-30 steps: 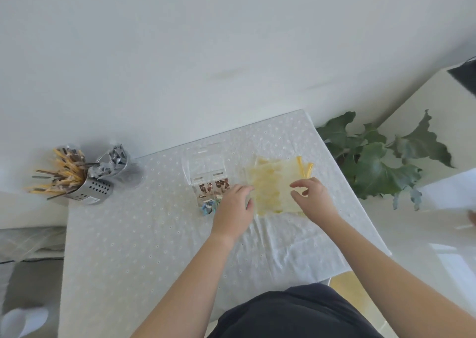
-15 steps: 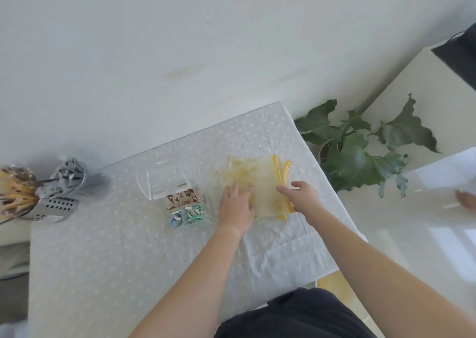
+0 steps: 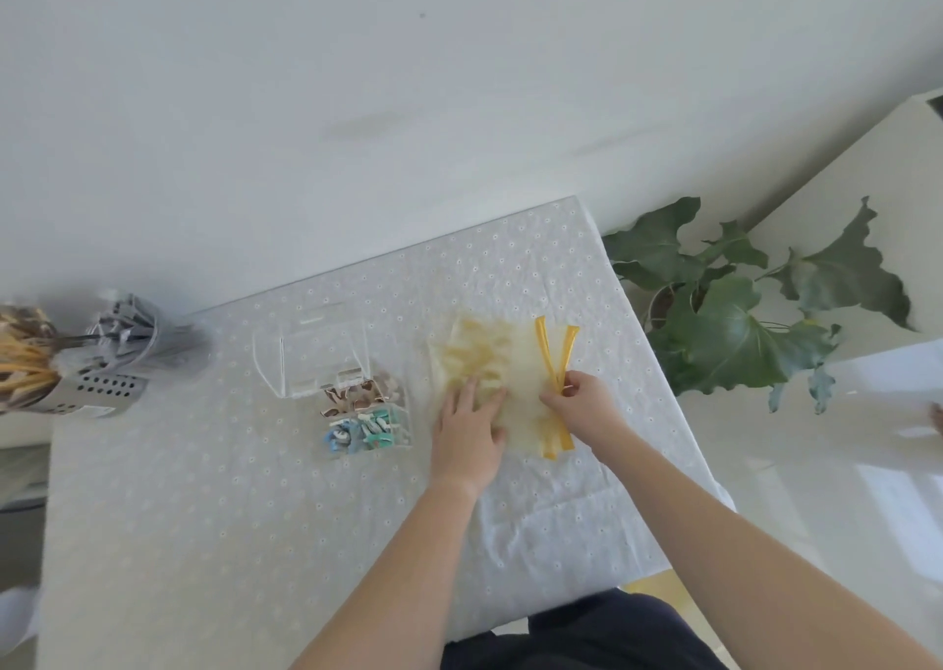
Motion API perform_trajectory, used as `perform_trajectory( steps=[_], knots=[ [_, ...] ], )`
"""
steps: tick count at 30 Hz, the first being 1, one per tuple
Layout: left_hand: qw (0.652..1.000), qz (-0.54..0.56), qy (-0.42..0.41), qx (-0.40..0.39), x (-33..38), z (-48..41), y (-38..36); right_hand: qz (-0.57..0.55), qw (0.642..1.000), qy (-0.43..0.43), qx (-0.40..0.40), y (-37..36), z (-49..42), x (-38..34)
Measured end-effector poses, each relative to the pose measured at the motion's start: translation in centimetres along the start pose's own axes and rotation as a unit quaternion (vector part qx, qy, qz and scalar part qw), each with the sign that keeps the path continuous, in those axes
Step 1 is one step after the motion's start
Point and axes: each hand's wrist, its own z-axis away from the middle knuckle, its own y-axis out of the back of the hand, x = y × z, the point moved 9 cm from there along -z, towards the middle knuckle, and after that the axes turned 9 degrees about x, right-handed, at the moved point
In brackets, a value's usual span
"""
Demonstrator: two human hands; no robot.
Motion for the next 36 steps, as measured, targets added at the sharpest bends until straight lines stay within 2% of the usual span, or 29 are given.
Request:
perform_trajectory(
  steps=[6, 11, 14, 17, 20, 25, 36],
  knots=[
    [0.988, 0.129, 0.068, 0.045, -1.6, 1.1, 1.4, -0.079, 0.997, 0.000, -0.023, 1.8, 3.0, 0.3],
    [0.934, 0.328, 0.128, 0.063, -3.0, 3.6, 2.3, -0.160, 0.987, -0.018, -0.026, 4.3, 7.0, 2.0],
    [0.891, 0.425, 0.157, 0.014, -3.7, 4.8, 1.7, -0.204, 0.979, -0.022, -0.011, 5.5, 9.9, 3.5],
    [0.847, 0.491, 0.187, -0.083, -4.1, 5.7, -0.3, -0.242, 0.970, -0.023, 0.001, 6.1, 13.3, 5.4],
    [0.815, 0.533, 0.165, -0.156, -4.1, 7.1, -1.9, -0.286, 0.958, -0.022, 0.017, 6.1, 16.5, 7.3],
    [0.828, 0.522, 0.110, -0.173, -3.6, 9.0, -1.2, -0.305, 0.950, -0.012, 0.062, 5.6, 21.2, 9.5],
    [0.861, 0.465, 0.056, -0.197, 0.2, 12.0, -0.9, -0.297, 0.937, -0.025, 0.183, 7.2, 27.3, 14.2]
  ],
)
